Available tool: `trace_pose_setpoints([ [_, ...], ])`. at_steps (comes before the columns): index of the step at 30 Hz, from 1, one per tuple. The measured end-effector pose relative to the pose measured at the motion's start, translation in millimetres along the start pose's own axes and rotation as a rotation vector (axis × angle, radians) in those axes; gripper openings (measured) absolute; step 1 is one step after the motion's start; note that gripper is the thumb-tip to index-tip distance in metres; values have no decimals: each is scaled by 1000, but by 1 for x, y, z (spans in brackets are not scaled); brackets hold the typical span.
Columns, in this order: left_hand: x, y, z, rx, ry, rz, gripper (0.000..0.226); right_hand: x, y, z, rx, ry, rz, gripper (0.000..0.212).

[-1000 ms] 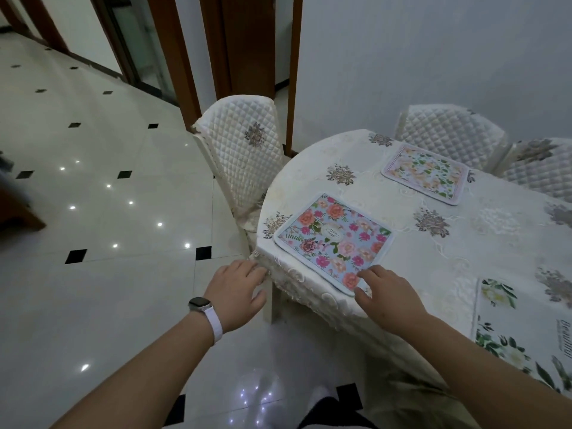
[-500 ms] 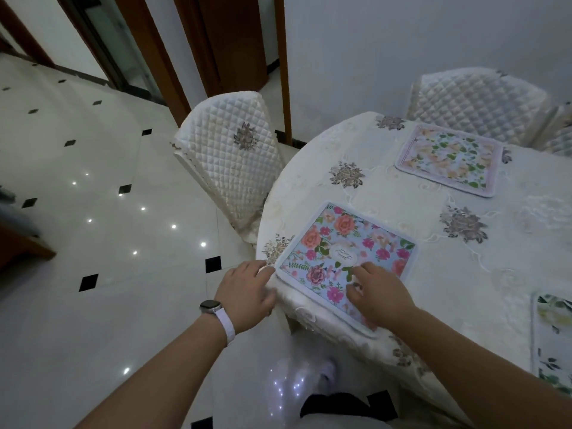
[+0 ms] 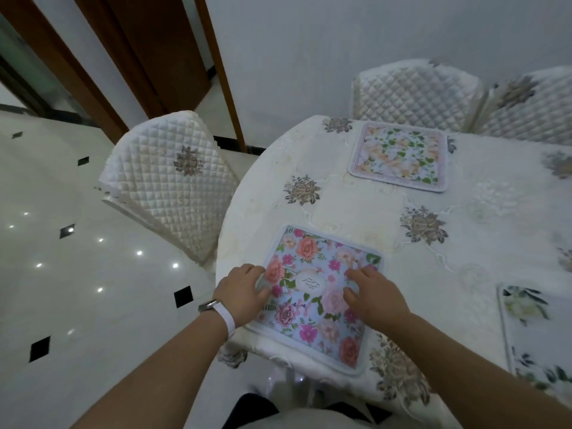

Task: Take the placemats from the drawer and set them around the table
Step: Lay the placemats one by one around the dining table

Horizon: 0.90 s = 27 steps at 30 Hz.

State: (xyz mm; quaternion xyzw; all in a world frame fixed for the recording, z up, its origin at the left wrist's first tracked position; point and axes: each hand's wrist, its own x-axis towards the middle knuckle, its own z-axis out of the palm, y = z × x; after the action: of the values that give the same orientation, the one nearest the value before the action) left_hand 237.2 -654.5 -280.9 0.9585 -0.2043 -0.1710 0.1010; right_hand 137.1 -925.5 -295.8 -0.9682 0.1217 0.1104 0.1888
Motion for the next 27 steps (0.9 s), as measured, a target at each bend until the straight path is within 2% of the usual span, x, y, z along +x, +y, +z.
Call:
trace_pose_setpoints([
  [3, 18, 0, 5, -12, -39, -7, 46, 2, 9, 2, 63, -5, 104, 42],
  [6, 32, -1, 11, -37, -101, -35, 39, 0, 13, 5, 92, -6, 208, 27],
  [10, 48, -13, 23, -244, -177, -143, 41, -7, 13, 13, 213, 4, 379, 20],
  [12, 61, -27, 35, -330, -185, -197, 47, -8, 11, 17, 321, -17, 458, 27],
  [14, 74, -37, 42, -374, -183, -215, 50, -6, 9, 24, 424, -24, 547, 41],
  [17, 79, -27, 26, -390, -185, -197, 61, -4, 8, 34, 564, 35, 645, 59],
  [19, 84, -22, 20, -432, -217, -219, 60, -2, 4, 34, 700, 100, 753, 68],
  [23, 95, -23, 20, -478, -262, -258, 53, 1, 1, 39, 846, 179, 859, 60],
  [27, 99, -28, 19, -553, -280, -301, 27, -3, 4, 39, 855, 158, 884, 56],
])
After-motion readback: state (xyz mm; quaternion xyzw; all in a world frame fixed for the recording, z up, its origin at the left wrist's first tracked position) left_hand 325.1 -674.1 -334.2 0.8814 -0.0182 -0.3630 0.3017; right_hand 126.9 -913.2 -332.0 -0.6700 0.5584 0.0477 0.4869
